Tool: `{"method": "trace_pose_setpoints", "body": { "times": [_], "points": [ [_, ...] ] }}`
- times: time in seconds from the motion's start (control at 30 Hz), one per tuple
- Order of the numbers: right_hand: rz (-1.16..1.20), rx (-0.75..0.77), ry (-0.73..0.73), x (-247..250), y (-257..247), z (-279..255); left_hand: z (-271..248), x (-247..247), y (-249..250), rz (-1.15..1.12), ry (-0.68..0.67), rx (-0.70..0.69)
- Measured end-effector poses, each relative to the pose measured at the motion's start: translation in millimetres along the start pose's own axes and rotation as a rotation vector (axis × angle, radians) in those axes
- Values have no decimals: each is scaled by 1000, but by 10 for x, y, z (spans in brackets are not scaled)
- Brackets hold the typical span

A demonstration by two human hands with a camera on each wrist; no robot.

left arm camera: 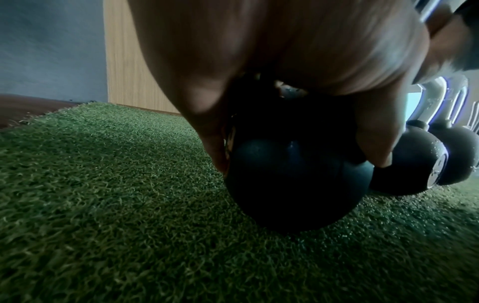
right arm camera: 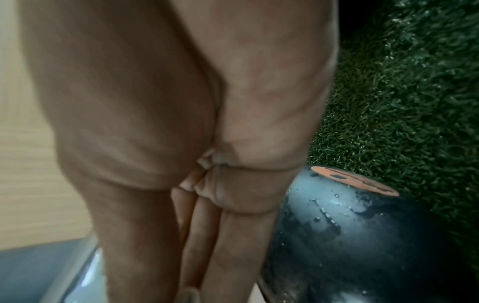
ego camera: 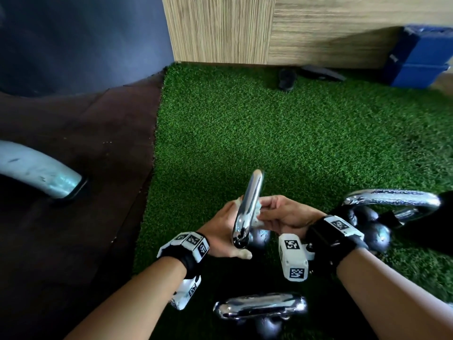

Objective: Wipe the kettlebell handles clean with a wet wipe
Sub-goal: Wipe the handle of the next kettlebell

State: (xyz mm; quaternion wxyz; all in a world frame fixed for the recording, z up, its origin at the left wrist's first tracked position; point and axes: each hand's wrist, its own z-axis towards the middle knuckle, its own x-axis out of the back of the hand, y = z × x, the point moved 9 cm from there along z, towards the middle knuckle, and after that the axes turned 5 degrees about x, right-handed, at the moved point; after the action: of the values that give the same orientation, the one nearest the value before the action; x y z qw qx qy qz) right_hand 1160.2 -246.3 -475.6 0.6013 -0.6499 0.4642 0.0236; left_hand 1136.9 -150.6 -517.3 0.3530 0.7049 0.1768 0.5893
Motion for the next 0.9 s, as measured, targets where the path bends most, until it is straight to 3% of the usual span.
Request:
{"method": "trace_pose_setpoints", "body": {
  "times": [0.1,0.27,0.37,0.57,0.7,0.9],
  "points": [
    [77,66,87,75,-77,13,3,9,17,19,-9,21],
    [75,70,85,88,-63,31,-11,14,26,7,-22,48],
    [68,166,203,203,-134,68,-1,29,17,8,-3,48],
    [-34,251,322,298,-201,69,-37,19,-9,-55,3,59],
    [-163,360,513,429,-345,107,-36,16,-2,-73,-4,96],
    [-347,444,667,495,-441,8,-54,31,35,-77,-7,112]
  ]
}}
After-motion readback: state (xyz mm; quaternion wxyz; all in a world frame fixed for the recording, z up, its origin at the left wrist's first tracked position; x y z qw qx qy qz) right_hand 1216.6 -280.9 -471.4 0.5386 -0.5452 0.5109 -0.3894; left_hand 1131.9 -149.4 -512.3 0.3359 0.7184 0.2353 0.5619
